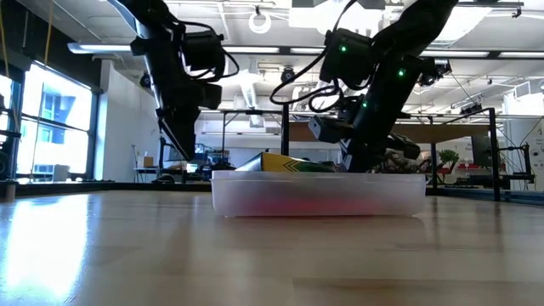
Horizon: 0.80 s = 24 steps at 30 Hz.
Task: Pack school essentials
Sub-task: Close the supply box
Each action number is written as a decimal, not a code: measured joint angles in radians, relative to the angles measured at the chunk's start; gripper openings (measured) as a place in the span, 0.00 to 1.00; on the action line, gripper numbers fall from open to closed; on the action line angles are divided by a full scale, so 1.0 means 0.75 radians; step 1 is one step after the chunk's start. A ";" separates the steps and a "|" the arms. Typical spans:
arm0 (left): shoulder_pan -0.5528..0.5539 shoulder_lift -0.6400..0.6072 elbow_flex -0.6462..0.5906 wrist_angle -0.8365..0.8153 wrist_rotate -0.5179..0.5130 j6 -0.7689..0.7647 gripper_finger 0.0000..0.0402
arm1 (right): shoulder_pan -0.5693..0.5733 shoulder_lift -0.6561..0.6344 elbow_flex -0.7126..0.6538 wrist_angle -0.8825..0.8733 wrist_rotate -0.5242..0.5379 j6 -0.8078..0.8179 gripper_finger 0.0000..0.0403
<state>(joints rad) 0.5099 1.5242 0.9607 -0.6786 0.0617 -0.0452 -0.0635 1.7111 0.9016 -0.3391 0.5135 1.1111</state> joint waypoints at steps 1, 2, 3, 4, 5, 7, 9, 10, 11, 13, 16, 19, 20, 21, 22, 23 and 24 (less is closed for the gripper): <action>0.015 0.000 0.000 0.000 0.028 0.007 0.31 | 0.000 0.000 0.000 0.000 0.000 0.012 0.04; 0.030 0.000 0.000 0.000 0.060 0.015 0.31 | 0.000 0.000 0.000 0.000 0.001 0.014 0.03; 0.045 0.000 0.000 0.000 0.090 0.026 0.31 | 0.000 0.000 0.000 0.000 0.001 0.015 0.02; 0.062 0.000 0.001 -0.001 0.119 0.041 0.31 | 0.000 0.000 0.000 0.001 0.002 0.015 0.01; 0.076 0.000 0.001 -0.001 0.133 0.053 0.31 | 0.000 0.000 0.000 0.001 0.004 0.019 0.01; 0.101 0.000 0.001 -0.001 0.142 0.074 0.31 | 0.000 0.000 0.000 0.000 0.012 0.024 0.01; 0.126 0.000 0.001 -0.001 0.148 0.076 0.31 | -0.001 0.000 0.000 0.000 0.011 0.024 0.01; 0.138 0.000 0.001 0.000 0.152 0.076 0.31 | -0.001 0.000 0.000 0.000 0.011 0.024 0.01; 0.150 0.000 0.001 -0.001 0.156 0.079 0.31 | 0.000 0.000 0.000 0.000 0.012 0.024 0.01; 0.175 0.000 0.001 0.000 0.174 0.094 0.31 | 0.002 0.000 0.000 0.000 0.017 0.024 0.01; 0.209 0.000 0.001 0.000 0.231 0.122 0.31 | 0.014 0.000 0.000 0.000 0.059 0.044 0.00; 0.241 0.000 0.001 0.000 0.336 0.137 0.31 | 0.037 0.000 0.000 0.001 0.112 0.048 0.00; 0.251 0.000 0.001 0.000 0.376 0.143 0.31 | 0.046 0.000 0.000 0.001 0.124 0.051 0.00; 0.260 0.000 0.001 0.000 0.419 0.148 0.31 | 0.055 0.000 0.000 0.005 0.136 0.054 0.00; 0.268 0.000 0.001 0.000 0.455 0.151 0.31 | 0.066 0.000 0.000 0.009 0.152 0.054 0.00; 0.275 0.000 0.001 0.001 0.492 0.155 0.31 | 0.077 0.000 0.000 0.012 0.169 0.054 0.00; 0.281 0.000 0.001 0.002 0.522 0.156 0.31 | 0.088 0.000 0.000 0.014 0.184 0.055 0.00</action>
<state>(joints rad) 0.7205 1.5242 0.9614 -0.6774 0.4530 0.0722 0.0024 1.7111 0.9016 -0.3287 0.6514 1.1522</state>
